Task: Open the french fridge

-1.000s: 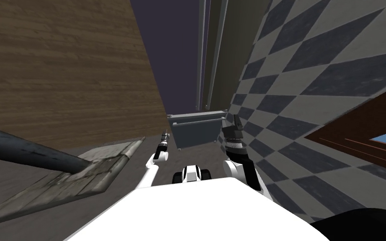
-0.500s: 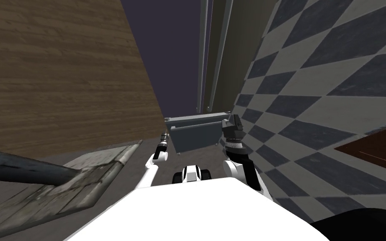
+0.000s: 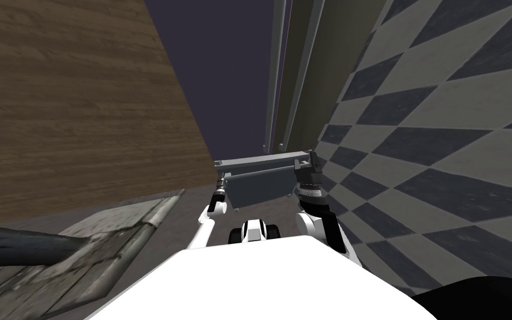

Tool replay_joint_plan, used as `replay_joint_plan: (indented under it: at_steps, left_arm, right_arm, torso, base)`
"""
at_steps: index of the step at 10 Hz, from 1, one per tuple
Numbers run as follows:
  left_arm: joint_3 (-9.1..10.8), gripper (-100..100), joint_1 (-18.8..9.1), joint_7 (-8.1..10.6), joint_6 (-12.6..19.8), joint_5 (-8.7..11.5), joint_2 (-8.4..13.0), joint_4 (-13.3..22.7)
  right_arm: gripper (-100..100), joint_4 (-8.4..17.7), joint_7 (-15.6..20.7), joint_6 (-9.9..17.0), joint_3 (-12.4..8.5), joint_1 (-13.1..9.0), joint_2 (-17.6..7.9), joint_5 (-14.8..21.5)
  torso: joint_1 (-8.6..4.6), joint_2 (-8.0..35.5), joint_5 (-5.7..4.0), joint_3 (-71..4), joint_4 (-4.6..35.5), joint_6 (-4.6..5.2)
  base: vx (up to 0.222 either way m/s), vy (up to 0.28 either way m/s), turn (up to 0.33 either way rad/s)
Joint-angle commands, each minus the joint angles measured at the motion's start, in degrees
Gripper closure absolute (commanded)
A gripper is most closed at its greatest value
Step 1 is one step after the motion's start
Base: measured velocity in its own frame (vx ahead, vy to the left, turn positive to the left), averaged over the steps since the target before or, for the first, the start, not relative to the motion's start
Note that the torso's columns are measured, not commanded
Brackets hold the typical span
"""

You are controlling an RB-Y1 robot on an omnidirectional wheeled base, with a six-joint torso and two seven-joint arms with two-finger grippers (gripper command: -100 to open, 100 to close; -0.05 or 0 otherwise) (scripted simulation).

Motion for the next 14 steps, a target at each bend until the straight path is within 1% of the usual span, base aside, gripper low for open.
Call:
replay_joint_plan:
  at_steps: [1,2,3,5,7,10,14]
  left_arm:
    - [0.39,-100,-1.2,-0.02,1.6,0.2,0.1,-0.5]
    - [0.16,-100,-0.3,-0.06,0.6,0.1,-0.1,-0.4]
    - [0.13,100,-0.2,-0.08,0.9,0.0,-0.2,-0.4]
    - [-0.06,100,-0.2,-0.06,1.3,0.0,-0.2,-0.8]
    - [-0.21,100,-0.2,-0.05,1.7,0.0,-0.3,-1.2]
    - [-0.46,100,0.1,-0.01,2.2,-0.1,-0.4,-1.4]
    - [-0.97,100,0.4,0.03,2.3,-0.2,-0.5,-2.5]
  right_arm:
    - [0,0.0,0.0,0.0,0.0,0.0,0.0,0.0]
    - [0,0.0,0.0,0.0,0.0,0.0,0.0,0.0]
    - [0,0.0,0.0,0.0,0.0,0.0,0.0,0.0]
    - [0,0.0,0.0,0.0,0.0,0.0,0.0,0.0]
    - [0,0.0,0.0,0.0,0.0,0.0,0.0,0.0]
    - [0,0.0,0.0,0.0,0.0,0.0,0.0,0.0]
    - [0,0.0,0.0,0.0,0.0,0.0,0.0,0.0]
  torso:
    - [0.06,0.0,0.02,0.0,0.0,0.02]
    - [0.06,-0.3,0.0,-0.1,0.0,0.02]
    - [0.11,-0.4,0.0,-0.3,0.0,0.07]
    - [0.05,-0.1,0.01,-0.1,0.0,0.0]
    - [-0.13,0.0,-0.02,0.0,0.0,0.06]
    - [0.04,-0.5,-0.06,-0.3,0.1,0.0]
    - [0.02,-0.2,-0.02,-0.1,0.0,0.01]
  base:
    - [0.069,-0.005,0.011]
    - [0.029,-0.006,0.016]
    - [0.0,0.0,0.0]
    - [-0.112,-0.023,0.026]
    - [-0.18,-0.043,0.024]
    - [-0.141,-0.01,0.009]
    - [-0.187,-0.029,0.02]
